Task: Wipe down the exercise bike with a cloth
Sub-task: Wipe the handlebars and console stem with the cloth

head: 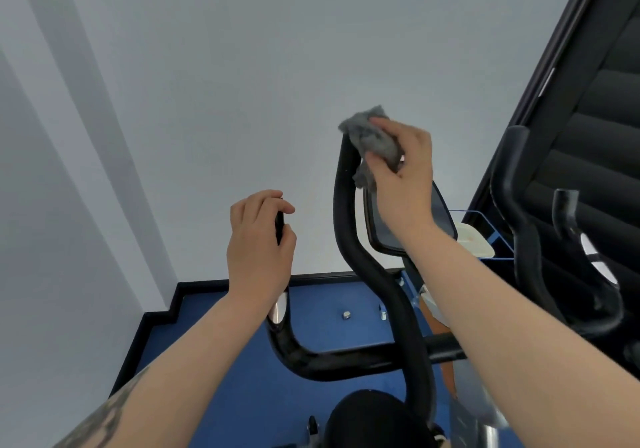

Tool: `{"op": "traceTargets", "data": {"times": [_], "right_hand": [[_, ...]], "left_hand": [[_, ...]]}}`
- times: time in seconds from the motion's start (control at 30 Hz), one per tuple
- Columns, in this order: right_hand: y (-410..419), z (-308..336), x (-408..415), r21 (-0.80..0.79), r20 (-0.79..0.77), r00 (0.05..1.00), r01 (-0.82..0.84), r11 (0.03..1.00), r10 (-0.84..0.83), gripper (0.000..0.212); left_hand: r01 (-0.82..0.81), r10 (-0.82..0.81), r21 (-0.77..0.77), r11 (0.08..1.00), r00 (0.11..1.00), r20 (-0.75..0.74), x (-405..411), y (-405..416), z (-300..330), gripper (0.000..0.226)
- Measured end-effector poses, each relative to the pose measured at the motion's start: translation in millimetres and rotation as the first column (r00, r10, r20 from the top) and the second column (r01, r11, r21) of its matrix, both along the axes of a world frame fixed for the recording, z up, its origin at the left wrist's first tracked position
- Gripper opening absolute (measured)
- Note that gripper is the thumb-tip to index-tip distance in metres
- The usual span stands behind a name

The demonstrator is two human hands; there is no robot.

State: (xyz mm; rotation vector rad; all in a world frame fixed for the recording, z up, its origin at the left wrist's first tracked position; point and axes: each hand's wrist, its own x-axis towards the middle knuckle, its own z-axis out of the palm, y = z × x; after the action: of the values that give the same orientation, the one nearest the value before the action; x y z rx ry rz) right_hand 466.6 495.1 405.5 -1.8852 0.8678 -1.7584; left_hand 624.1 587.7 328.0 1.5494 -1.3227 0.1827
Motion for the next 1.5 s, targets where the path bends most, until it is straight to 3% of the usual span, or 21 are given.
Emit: {"op": "traceTargets", "data": {"times": [0.07,0.2,0.37,0.53,0.6,0.67,0.73,0.8,0.9,1.03,1.17,1.2,1.33,1.4,1.5], "right_hand": [[-2.4,-2.3,6.4,0.019,-0.004,1.000,0.019,1.000,-0.019,0.042],[11.5,-37.7,1.1,0.234,-0.058,0.998,0.014,0.972,-0.001,0.042],[0.7,-8.8,5.7,0.175,0.005,0.998,0.056,0.983,-0.058,0.042],[13.2,-25.8,4.0,0.319,-0.266,0.964,0.100,0.943,-0.012,0.004],[9.1,-17.0,-2.4,0.326,-0.210,0.978,0.055,0.944,0.015,0.008],[2.6,0.5,3.5,0.267,-0.124,0.992,0.069,0.961,-0.036,0.001],[4.5,2.6,14.4,0.215,-0.135,0.986,0.130,0.968,-0.103,0.017],[14.9,-13.2,17.4,0.218,-0.217,0.968,0.174,0.960,-0.127,0.032],[24.0,-25.7,3.3,0.221,-0.374,0.921,0.201,0.954,-0.107,0.027],[18.1,1.7,5.7,0.024,-0.257,0.955,0.163,0.986,-0.151,0.031],[23.9,-19.0,17.0,-0.085,-0.588,0.787,0.168,0.982,-0.186,0.025],[25.6,-25.2,15.4,-0.082,-0.610,0.770,0.173,0.981,-0.187,0.024],[20.6,-8.8,15.2,-0.123,-0.415,0.889,0.154,0.980,-0.192,0.028],[15.8,4.6,20.0,-0.169,-0.404,0.889,0.160,0.972,-0.217,0.036],[20.9,-3.4,23.5,-0.227,-0.638,0.703,0.217,0.950,-0.313,0.040]], "left_hand": [[0.002,-0.002,0.003,1.000,1.000,0.000,0.1,-0.1,-0.1,0.031],[0.002,-0.002,0.002,1.000,1.000,-0.003,0.6,-0.5,-0.6,0.031],[0.008,-0.008,-0.001,1.000,1.000,0.001,1.0,-0.3,-1.3,0.031],[0.008,-0.008,-0.004,1.000,1.000,-0.007,0.4,-1.3,-1.3,0.031],[0.008,-0.008,-0.005,1.000,1.000,-0.001,0.5,-1.7,-1.6,0.031],[0.003,-0.003,-0.004,1.000,1.000,0.002,0.9,-1.6,-1.6,0.031],[0.003,-0.003,0.000,1.000,1.000,0.002,1.1,-1.4,-1.4,0.031],[0.006,-0.006,0.002,1.000,1.000,0.003,0.8,-1.7,-1.3,0.031],[0.005,-0.005,-0.004,1.000,1.000,0.003,1.1,-2.4,-2.1,0.031],[-0.002,0.002,-0.002,1.000,1.000,0.012,1.3,-2.4,-2.4,0.031],[0.001,-0.002,0.003,1.000,1.000,0.026,1.6,-1.7,-1.8,0.031],[0.002,-0.002,0.004,1.000,1.000,0.026,2.0,-1.7,-2.2,0.031],[0.000,0.000,-0.002,1.000,0.999,0.032,2.0,-1.9,-2.9,0.031],[-0.001,0.001,-0.004,1.000,0.999,0.035,2.0,-1.8,-3.0,0.031],[-0.005,0.005,-0.002,1.000,0.999,0.040,2.2,-1.8,-3.1,0.031]]}}
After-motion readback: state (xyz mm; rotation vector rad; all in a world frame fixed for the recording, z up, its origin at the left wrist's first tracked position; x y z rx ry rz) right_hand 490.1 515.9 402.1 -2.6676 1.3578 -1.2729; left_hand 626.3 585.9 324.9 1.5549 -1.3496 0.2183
